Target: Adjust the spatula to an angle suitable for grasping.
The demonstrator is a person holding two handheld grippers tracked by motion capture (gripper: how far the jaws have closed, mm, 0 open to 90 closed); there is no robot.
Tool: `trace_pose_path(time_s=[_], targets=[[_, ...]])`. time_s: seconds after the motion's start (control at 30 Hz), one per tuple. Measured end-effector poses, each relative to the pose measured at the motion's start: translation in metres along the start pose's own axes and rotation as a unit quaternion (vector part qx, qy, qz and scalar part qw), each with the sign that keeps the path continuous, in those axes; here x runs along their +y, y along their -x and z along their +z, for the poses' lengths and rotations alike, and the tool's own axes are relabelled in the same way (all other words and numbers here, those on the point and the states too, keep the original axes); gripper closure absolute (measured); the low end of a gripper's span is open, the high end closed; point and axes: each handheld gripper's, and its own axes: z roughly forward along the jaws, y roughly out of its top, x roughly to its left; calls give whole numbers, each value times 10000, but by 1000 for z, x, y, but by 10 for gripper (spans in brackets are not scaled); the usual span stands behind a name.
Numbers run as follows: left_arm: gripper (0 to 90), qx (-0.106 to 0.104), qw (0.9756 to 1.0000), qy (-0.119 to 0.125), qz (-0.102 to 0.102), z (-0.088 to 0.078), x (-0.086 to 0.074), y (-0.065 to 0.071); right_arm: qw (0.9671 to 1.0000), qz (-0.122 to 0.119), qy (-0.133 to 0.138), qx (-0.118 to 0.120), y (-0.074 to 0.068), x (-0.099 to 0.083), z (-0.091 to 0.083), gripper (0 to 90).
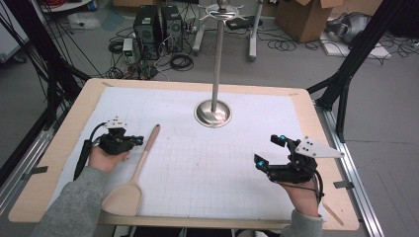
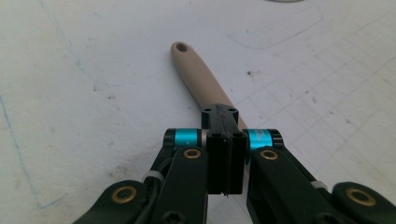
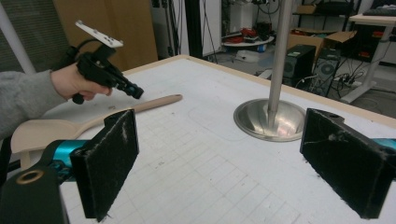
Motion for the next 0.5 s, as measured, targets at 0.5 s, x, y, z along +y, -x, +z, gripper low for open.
trace_pose_path(time_s=[0.5], targets=[[896,-155,9994,300,62,-37,-16,36,9999,-30,-111,22,-3,0,6,106]])
